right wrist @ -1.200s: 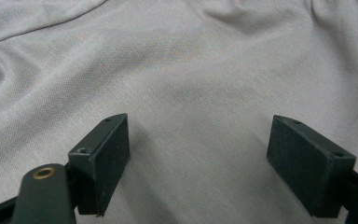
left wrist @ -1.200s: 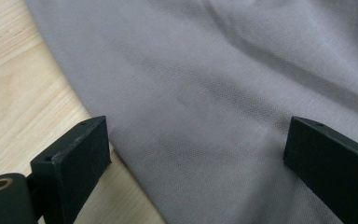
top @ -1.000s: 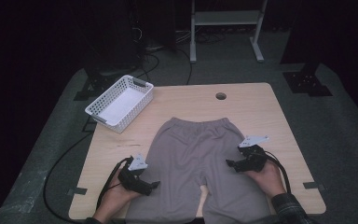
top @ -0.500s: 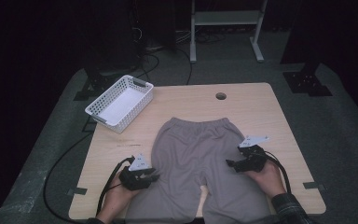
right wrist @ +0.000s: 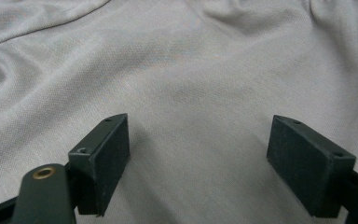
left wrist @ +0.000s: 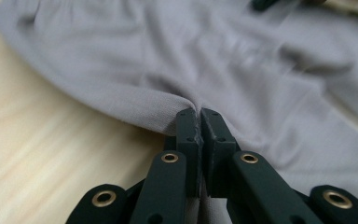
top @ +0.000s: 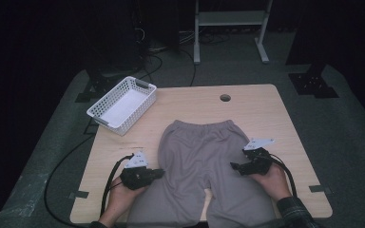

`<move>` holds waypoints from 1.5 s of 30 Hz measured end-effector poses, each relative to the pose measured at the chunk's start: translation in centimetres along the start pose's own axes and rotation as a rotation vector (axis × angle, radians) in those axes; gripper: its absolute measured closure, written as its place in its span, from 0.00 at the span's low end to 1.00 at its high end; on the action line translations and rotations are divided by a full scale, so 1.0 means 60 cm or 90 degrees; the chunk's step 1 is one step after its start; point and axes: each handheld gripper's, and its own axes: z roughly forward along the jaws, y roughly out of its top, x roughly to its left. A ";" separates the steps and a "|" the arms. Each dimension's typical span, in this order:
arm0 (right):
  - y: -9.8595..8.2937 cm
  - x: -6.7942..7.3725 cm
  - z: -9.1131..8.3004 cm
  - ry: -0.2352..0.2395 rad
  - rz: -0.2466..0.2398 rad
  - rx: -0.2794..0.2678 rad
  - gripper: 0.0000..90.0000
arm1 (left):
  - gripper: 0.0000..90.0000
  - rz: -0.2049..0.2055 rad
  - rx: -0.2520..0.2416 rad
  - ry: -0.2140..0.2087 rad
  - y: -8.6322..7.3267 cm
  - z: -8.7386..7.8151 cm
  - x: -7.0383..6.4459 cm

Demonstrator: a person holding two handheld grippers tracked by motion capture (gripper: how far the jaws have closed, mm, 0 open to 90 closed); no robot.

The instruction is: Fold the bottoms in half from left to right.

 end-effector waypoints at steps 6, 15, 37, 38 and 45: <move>0.000 0.001 0.000 -0.002 0.001 -0.001 0.22 | 0.96 0.023 -0.032 -0.034 0.033 0.014 -0.018; -0.001 0.001 0.000 -0.003 0.004 -0.001 0.22 | 0.96 0.037 -0.052 -0.080 0.068 0.053 -0.033; 0.078 0.037 -0.008 0.040 -0.028 -0.014 0.26 | 0.96 0.096 0.078 -0.100 0.045 0.174 -0.069; 0.088 0.038 -0.006 0.046 -0.028 -0.019 0.26 | 0.96 0.097 0.076 -0.098 0.045 0.175 -0.070; 0.160 0.050 0.018 0.082 -0.043 -0.057 0.27 | 0.96 0.097 0.071 -0.099 0.042 0.175 -0.071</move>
